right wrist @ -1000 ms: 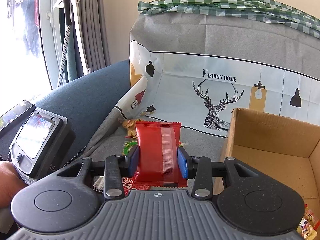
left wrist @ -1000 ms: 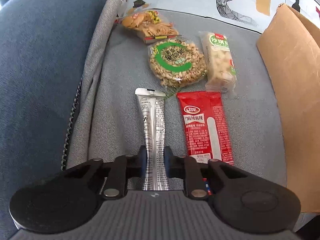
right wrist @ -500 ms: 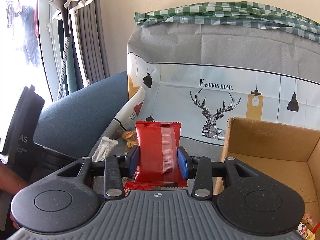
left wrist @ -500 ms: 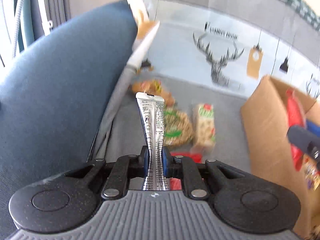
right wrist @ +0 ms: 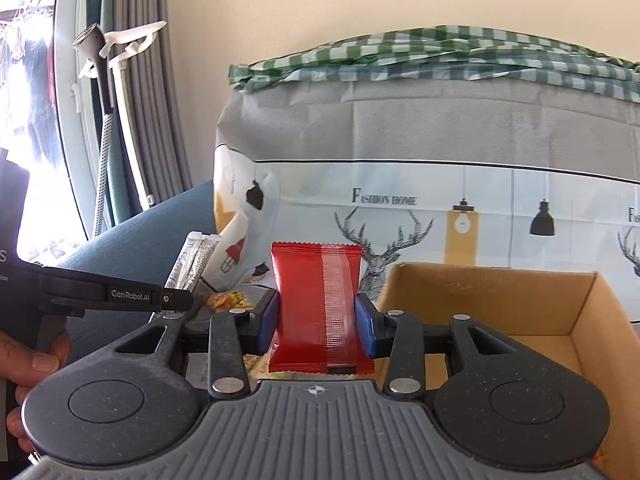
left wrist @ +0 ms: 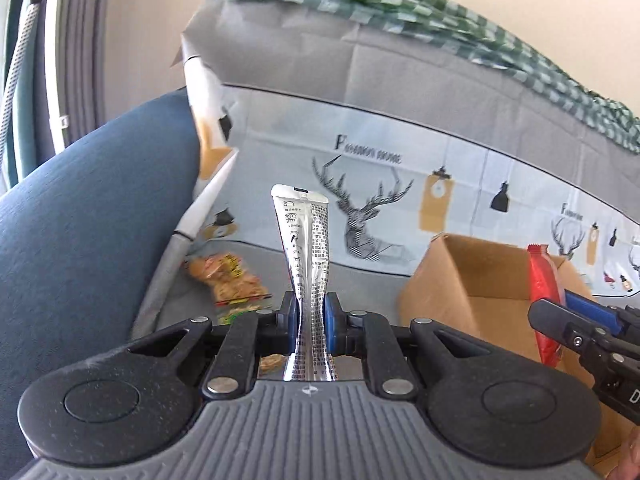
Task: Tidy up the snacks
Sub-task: 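Carry the silver stick pack and red bar with both tools over the box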
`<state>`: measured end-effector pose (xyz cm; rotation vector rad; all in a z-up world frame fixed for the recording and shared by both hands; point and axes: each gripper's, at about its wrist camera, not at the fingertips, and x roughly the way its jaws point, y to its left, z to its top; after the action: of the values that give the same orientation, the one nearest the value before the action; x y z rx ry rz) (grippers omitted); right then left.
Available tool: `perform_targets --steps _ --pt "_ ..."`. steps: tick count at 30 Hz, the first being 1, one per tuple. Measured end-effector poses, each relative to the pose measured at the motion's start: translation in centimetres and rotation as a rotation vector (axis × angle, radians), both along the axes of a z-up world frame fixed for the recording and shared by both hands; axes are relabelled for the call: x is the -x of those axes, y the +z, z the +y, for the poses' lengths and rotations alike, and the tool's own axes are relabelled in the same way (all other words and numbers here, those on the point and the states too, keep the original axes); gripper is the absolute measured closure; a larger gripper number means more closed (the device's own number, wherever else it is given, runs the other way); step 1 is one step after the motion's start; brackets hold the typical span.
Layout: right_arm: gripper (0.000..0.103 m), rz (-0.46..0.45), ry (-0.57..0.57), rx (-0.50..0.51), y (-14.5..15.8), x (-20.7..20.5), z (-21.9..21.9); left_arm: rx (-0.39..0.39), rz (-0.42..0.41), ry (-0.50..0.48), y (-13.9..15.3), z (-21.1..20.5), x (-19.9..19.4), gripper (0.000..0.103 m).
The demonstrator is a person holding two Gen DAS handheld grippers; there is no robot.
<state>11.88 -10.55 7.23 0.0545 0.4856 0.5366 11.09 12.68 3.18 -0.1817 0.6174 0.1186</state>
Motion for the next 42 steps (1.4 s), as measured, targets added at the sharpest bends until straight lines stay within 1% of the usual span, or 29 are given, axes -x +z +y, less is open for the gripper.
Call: perform_targets --steps 10,18,25,33,42 --pt "0.061 -0.021 -0.102 -0.007 -0.1 -0.5 -5.1 0.008 -0.096 -0.107 1.2 -5.4 -0.6 0.089" --pt "0.061 -0.029 -0.185 -0.005 -0.2 -0.7 -8.9 -0.002 -0.137 -0.203 1.3 -9.8 -0.7 0.089" --pt "0.061 -0.04 -0.245 0.0 -0.1 -0.5 -11.7 0.012 -0.162 -0.258 1.0 -12.8 -0.9 0.089" --pt "0.061 -0.044 -0.297 0.005 -0.3 -0.1 -14.3 0.007 -0.179 -0.327 0.6 -16.1 -0.8 0.089" --pt "0.061 -0.044 -0.333 0.011 -0.6 -0.1 -16.0 0.007 -0.169 -0.371 -0.1 -18.3 -1.1 0.089"
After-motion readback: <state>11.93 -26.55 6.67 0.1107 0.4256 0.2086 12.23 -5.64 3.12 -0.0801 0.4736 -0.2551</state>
